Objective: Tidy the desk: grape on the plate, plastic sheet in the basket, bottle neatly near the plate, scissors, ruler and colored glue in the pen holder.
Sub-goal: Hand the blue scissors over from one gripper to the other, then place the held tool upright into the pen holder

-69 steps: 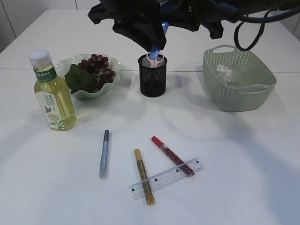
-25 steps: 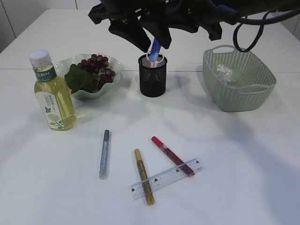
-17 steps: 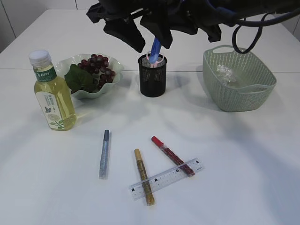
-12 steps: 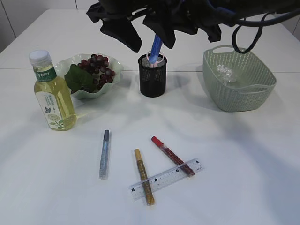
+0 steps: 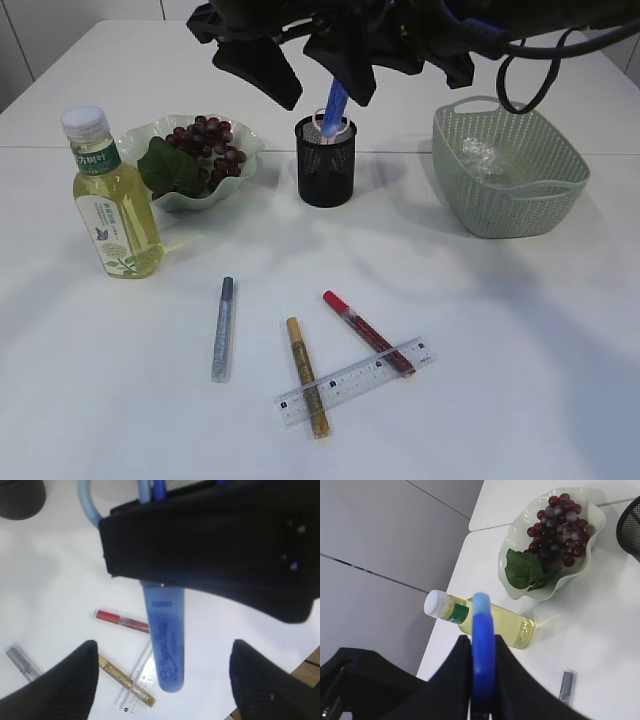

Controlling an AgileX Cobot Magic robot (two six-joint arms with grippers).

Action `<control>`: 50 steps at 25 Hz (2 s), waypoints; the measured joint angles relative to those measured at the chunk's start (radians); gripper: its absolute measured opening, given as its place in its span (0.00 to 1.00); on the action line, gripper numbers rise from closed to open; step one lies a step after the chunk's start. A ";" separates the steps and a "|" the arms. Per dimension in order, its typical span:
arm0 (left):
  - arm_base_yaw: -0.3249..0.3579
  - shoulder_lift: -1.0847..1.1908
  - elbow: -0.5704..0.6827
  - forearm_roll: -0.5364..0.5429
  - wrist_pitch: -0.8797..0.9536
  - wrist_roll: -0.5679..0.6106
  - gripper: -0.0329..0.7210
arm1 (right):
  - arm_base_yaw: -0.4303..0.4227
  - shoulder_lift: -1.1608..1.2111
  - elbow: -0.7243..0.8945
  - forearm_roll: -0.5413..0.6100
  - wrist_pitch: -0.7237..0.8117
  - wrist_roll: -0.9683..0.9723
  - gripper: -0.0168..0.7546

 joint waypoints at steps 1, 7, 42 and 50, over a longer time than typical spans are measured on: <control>0.000 0.000 0.000 0.000 0.000 0.002 0.83 | 0.000 0.000 0.000 -0.005 -0.005 -0.002 0.14; 0.000 0.000 0.000 0.002 0.000 0.015 0.83 | 0.000 0.000 0.000 -0.011 -0.026 -0.024 0.14; 0.000 0.000 0.000 0.512 0.000 -0.139 0.79 | 0.000 0.001 0.000 -0.083 -0.174 -0.235 0.14; 0.037 0.000 0.000 0.550 -0.066 -0.219 0.76 | 0.000 0.004 -0.009 -0.083 -0.277 -0.430 0.14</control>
